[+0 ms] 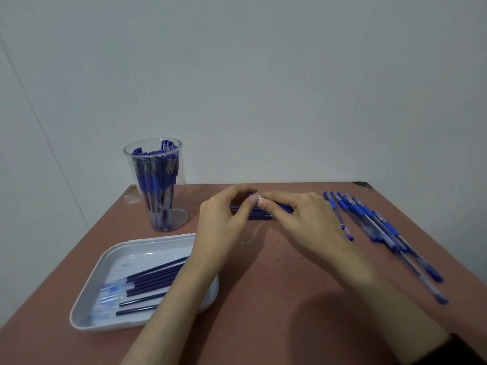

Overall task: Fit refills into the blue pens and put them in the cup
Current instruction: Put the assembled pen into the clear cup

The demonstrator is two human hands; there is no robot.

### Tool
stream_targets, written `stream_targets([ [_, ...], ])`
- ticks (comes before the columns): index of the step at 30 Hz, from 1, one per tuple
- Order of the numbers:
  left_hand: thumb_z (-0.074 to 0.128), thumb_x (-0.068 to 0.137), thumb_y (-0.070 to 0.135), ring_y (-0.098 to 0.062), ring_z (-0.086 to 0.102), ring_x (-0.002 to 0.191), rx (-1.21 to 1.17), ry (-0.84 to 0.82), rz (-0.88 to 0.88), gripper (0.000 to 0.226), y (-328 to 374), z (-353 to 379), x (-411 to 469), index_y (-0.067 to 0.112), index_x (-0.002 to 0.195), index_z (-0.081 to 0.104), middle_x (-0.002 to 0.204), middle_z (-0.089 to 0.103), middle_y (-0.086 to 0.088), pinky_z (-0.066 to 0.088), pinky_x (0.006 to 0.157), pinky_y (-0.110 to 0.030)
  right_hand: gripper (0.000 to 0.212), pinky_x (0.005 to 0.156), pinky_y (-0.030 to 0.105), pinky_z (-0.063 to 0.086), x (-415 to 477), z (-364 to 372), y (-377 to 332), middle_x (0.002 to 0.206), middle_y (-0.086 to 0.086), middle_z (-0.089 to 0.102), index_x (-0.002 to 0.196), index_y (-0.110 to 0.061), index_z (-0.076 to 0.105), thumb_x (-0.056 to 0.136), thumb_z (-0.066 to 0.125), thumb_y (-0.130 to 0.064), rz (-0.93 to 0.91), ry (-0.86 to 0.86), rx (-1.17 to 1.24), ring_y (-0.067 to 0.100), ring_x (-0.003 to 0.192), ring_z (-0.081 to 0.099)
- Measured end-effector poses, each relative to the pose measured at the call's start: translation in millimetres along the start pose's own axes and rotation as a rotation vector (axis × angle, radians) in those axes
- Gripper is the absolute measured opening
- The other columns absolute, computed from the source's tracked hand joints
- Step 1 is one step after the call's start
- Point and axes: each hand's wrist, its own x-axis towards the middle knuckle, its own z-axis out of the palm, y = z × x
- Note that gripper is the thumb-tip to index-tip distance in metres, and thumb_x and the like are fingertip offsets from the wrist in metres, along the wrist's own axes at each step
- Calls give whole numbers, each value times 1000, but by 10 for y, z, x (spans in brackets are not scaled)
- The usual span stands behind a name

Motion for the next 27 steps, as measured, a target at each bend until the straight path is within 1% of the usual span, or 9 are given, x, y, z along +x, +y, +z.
stream_targets([
  [3,64,88,20,5,62,80,-19,-10,-14,9,-17,-9,6,28,90,68,81,68,20,51,73,-20,31,79,33,53,-7,5,-19,94,-20,73,113,-45,67,92,47,-57,0,-7,-4,4,89,66],
  [7,65,87,17,10,61,76,-36,-19,-27,18,-4,-29,7,35,83,65,77,66,23,44,68,-7,31,76,30,51,-17,32,-36,93,-18,73,113,-44,67,93,46,-55,-6,6,-36,5,86,65],
  [10,65,87,16,6,62,75,-64,-13,-44,20,-6,-42,19,36,84,65,79,68,20,46,70,-11,29,63,20,41,-20,49,-25,85,-16,71,113,-41,66,95,46,-52,-18,2,-37,5,76,61],
  [12,64,88,14,4,63,76,-61,-3,-41,22,-12,-46,26,36,87,65,80,68,20,48,74,-15,26,62,23,38,-19,57,-16,82,-14,69,111,-38,65,96,46,-48,-38,0,-31,6,73,58],
  [15,64,87,14,5,62,81,-38,-1,-24,19,-4,-43,24,33,89,67,81,67,22,47,74,-13,24,66,30,42,-5,52,-15,82,-13,68,108,-33,66,97,47,-43,-58,8,-33,6,72,58],
  [17,64,87,15,5,62,81,-45,-5,-15,18,7,-40,14,33,88,67,81,68,21,46,72,-12,28,68,32,47,2,40,-24,80,-11,70,108,-34,68,95,47,-47,-52,14,-52,7,71,60],
  [20,64,87,15,4,62,81,-65,-18,-23,21,18,-40,12,37,84,65,82,69,20,47,73,-14,30,75,37,51,-1,22,-37,87,-11,73,111,-39,69,93,48,-51,-37,31,-38,9,81,66],
  [23,65,87,15,2,64,81,-82,-15,-34,24,11,-43,18,38,83,65,81,69,20,48,75,-18,30,77,37,52,-5,27,-36,93,-16,73,112,-44,68,91,50,-55,-21,45,-24,7,87,66],
  [27,65,87,17,7,62,77,-26,5,-63,14,-13,-44,28,30,87,69,79,67,22,45,71,-9,29,73,35,49,-14,-8,-21,81,-13,70,108,-40,65,87,55,-58,28,-39,-60,8,78,62],
])
